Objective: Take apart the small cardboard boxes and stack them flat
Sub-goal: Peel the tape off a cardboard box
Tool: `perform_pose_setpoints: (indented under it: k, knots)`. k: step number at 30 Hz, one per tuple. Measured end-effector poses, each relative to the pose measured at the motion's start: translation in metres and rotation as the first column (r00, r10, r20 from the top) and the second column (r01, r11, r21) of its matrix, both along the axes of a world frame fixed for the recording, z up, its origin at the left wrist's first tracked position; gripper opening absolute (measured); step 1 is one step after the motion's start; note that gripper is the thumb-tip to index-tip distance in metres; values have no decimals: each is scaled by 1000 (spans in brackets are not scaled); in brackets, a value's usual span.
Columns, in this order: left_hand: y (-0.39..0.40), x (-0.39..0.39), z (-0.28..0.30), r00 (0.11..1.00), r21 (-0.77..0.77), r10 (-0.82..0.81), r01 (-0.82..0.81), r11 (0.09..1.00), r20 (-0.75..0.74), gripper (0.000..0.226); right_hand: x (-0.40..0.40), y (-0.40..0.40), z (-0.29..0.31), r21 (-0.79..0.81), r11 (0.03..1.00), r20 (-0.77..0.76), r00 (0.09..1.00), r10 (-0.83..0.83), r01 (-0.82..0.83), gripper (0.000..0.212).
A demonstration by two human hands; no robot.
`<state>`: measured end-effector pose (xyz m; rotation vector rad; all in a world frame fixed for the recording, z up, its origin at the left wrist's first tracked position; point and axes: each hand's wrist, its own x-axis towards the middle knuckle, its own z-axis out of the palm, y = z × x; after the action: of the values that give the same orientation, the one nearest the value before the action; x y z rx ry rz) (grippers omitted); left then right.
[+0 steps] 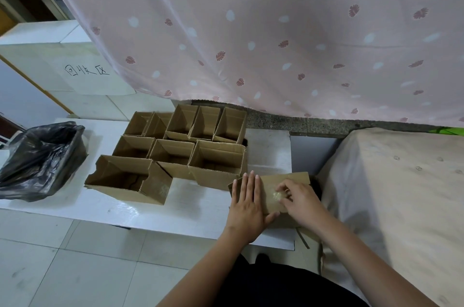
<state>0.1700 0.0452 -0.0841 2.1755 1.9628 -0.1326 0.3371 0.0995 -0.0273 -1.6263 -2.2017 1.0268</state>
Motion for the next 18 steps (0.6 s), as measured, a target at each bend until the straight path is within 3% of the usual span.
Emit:
perform_pose_setpoints:
  k: [5, 11, 18]
  knots:
    - [1, 0, -1, 1000, 0, 6, -6, 1000, 13, 102, -4, 1, 1, -14, 999, -6, 999, 42, -42, 52]
    - [3, 0, 0, 1000, 5, 6, -6, 1000, 18, 101, -6, 4, 1, 4, 1000, 44, 999, 2, -2, 21]
    - [7, -1, -3, 1000, -19, 17, -17, 1000, 7, 102, -9, 10, 16, -112, 991, -115, 990, -85, 72, 26]
